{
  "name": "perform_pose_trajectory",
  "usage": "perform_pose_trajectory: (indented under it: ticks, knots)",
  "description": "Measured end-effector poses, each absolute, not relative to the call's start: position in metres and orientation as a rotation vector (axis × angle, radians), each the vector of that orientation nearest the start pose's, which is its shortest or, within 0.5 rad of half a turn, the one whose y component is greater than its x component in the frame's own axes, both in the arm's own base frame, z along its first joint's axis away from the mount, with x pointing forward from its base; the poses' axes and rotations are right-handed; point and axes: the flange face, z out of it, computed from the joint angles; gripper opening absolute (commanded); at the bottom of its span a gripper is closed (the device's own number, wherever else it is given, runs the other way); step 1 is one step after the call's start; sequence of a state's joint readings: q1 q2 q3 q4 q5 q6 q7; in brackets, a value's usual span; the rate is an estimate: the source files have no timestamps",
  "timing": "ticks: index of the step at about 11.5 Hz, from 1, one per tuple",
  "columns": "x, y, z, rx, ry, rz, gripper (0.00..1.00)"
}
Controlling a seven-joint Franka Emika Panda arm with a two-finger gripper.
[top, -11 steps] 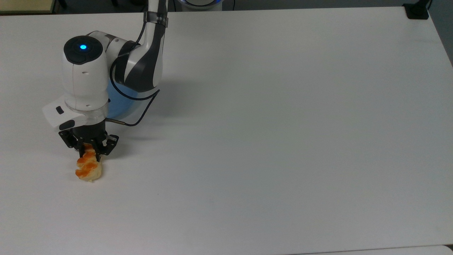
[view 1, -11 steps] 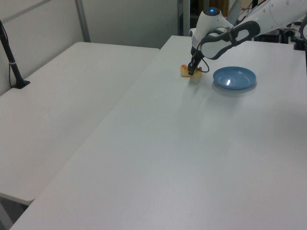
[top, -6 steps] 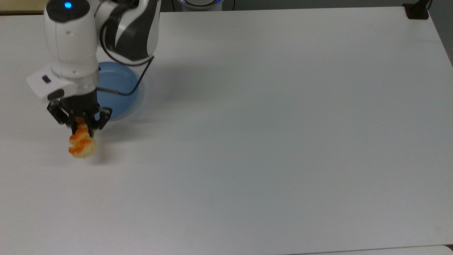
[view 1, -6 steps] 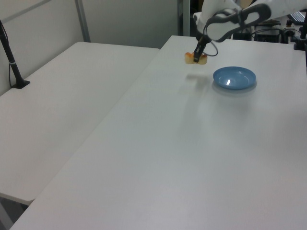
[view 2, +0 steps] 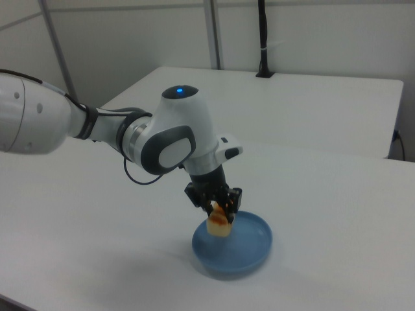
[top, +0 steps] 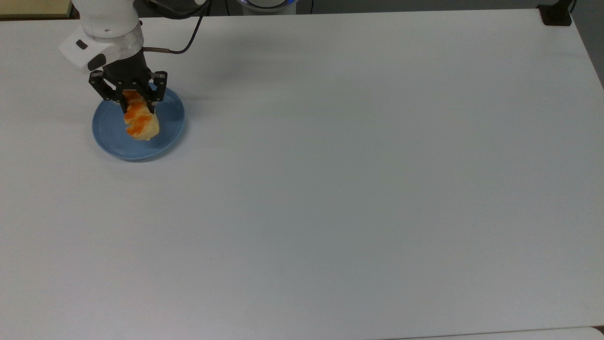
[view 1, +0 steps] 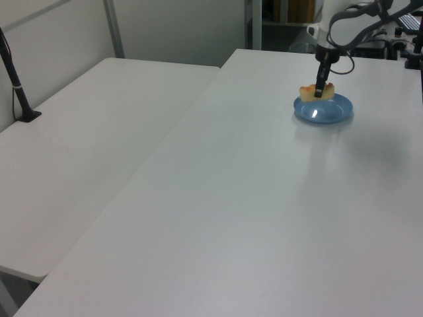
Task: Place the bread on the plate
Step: 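Lift the bread roll and carry it onto the blue plate, then open the gripper and raise it away from the plate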
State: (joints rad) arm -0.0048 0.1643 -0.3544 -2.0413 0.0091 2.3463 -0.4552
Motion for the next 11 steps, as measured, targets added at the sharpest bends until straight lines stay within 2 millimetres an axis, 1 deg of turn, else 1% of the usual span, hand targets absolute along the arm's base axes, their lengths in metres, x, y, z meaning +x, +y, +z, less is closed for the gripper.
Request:
perform_pose_trajectory:
  ticks: [1, 3, 5, 6, 7, 8, 9, 10, 11]
  knots:
    - [0.552, -0.201, 0.372, -3.231, -0.162, -0.159, 1.00]
    - [0.550, -0.200, 0.361, -3.227, -0.162, -0.126, 1.00]
    - [0.550, -0.201, 0.363, -3.227, -0.160, -0.124, 1.00]
    - [0.551, -0.199, 0.371, -3.217, -0.148, -0.091, 1.00]
    - [0.555, -0.196, 0.392, -3.198, -0.113, -0.026, 1.00]
    - [0.561, -0.192, 0.427, -3.180, -0.074, 0.031, 1.00]
    - [0.566, -0.181, 0.469, -3.163, -0.039, 0.077, 1.00]
    - [0.570, -0.157, 0.520, -3.149, -0.005, 0.111, 1.00]
    - [0.571, -0.131, 0.553, -3.141, -0.015, 0.131, 1.00]
